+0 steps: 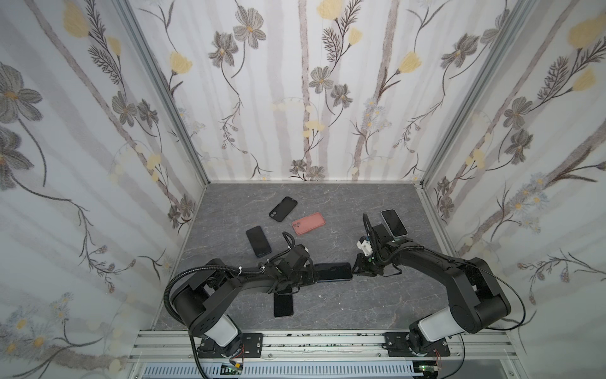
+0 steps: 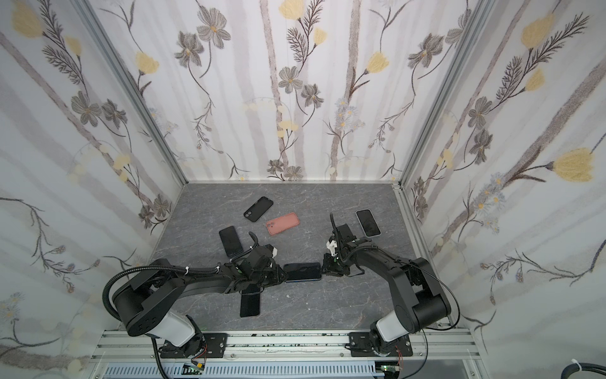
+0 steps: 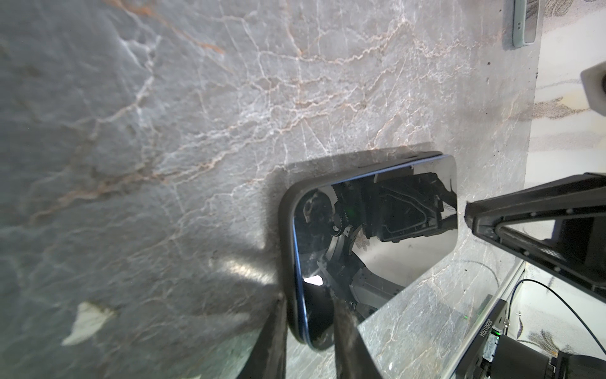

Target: Put the phone into the phone case

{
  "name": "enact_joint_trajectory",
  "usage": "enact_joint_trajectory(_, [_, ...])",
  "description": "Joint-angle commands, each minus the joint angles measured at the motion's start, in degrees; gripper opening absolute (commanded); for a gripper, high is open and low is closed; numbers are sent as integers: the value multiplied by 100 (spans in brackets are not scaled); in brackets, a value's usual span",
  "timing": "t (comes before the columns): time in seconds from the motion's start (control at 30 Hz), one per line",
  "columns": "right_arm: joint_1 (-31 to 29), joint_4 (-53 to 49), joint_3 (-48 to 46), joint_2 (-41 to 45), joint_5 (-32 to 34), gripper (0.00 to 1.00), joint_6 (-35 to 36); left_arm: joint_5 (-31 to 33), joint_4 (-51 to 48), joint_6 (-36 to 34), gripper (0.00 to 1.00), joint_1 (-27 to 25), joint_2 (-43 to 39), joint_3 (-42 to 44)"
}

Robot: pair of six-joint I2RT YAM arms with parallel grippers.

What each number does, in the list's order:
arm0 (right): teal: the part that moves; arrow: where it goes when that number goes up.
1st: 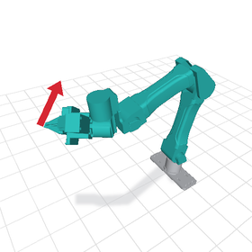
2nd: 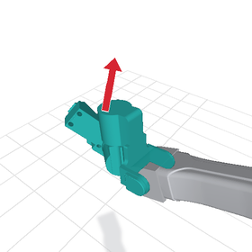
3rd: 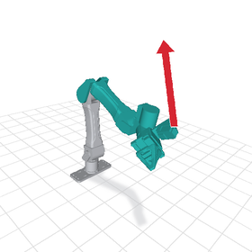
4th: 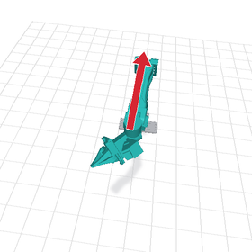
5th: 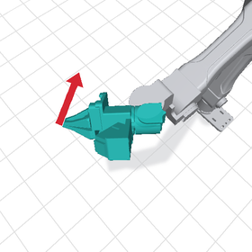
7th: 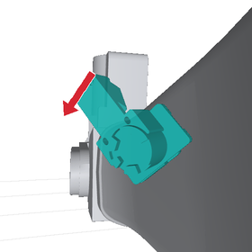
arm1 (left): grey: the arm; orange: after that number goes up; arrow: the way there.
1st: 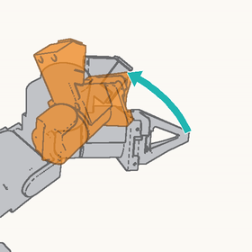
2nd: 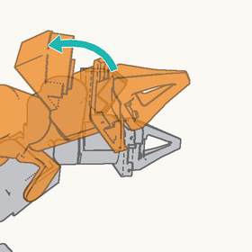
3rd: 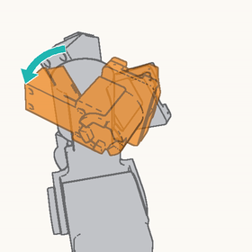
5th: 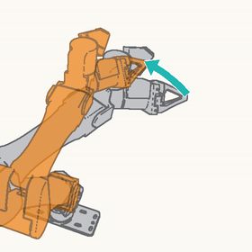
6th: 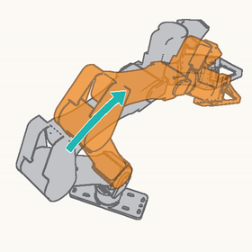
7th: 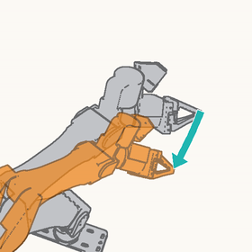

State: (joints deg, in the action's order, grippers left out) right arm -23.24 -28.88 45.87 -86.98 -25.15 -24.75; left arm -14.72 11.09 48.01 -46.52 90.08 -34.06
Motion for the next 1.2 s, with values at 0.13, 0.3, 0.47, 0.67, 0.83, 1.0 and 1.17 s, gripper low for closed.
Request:
enact_joint_trajectory(0.13, [-87, 326, -195, -146, -588, 27, 5, 189, -529, -28, 24, -14, 89, -1])
enact_joint_trajectory(0.3, [-92, 559, -512, -311, -560, 23, -12, 198, -528, -28, 23, -58, 160, 42])
enact_joint_trajectory(0.47, [-92, 516, -639, -400, -234, 16, 10, 279, -453, -12, 21, -94, 286, 122])
enact_joint_trajectory(0.67, [-100, 558, -684, -610, 34, 15, 28, 329, -245, -11, 20, -95, 491, 241])
enact_joint_trajectory(0.83, [-98, 751, -822, -653, 125, 17, -88, 429, -123, 6, 18, -114, 588, 371])
enact_joint_trajectory(1.0, [-85, 776, -793, -287, 3, 22, -245, 382, -170, 41, 21, -111, 499, 356])
enact_joint_trajectory(1.17, [-14, 762, -543, 110, -21, 30, -432, 412, -582, -101, 29, -111, 150, -30])
